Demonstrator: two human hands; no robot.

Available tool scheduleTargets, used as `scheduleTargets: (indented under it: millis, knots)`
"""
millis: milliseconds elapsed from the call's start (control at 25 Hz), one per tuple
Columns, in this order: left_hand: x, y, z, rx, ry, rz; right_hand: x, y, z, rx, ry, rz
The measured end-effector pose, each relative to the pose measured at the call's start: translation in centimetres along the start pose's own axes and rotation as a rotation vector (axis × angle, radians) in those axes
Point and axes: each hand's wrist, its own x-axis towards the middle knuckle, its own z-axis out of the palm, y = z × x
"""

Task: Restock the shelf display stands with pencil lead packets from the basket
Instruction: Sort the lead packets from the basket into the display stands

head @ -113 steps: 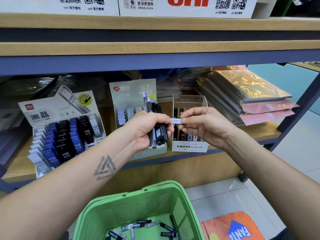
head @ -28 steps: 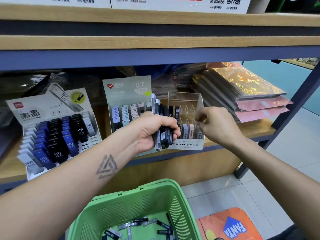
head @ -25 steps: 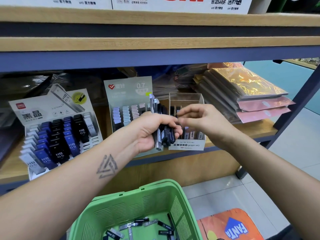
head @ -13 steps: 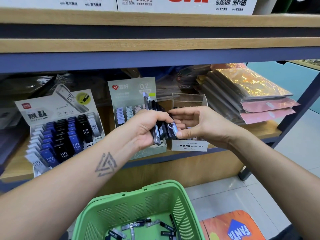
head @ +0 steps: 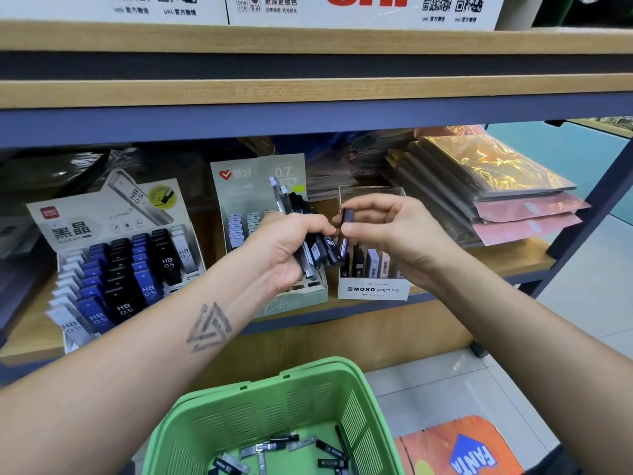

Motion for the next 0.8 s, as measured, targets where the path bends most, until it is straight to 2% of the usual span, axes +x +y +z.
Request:
scheduleTargets:
  millis: [120,320,520,800]
  knots:
    - [0.0,0.3,-0.5,-0.031,-0.010,-0.029,0.8,-0.5,-1.6,0.072,0.141,0.004]
    - [-0.2,1.6,-0.6,0.001,-0.040,-0.035,2.2,-0.8,-4.3,-0.435,0.304,-0.100]
    - [0.0,2.3,-0.9,-0.010,-0.059,-0.051,3.4,0.0,-4.2,-0.720,0.312,-0.092]
    - [0.2,2.6,-1.3,-0.003,-0.068,-0.051,4.8,2.8,-1.5,-0.787,0.318,-0.104]
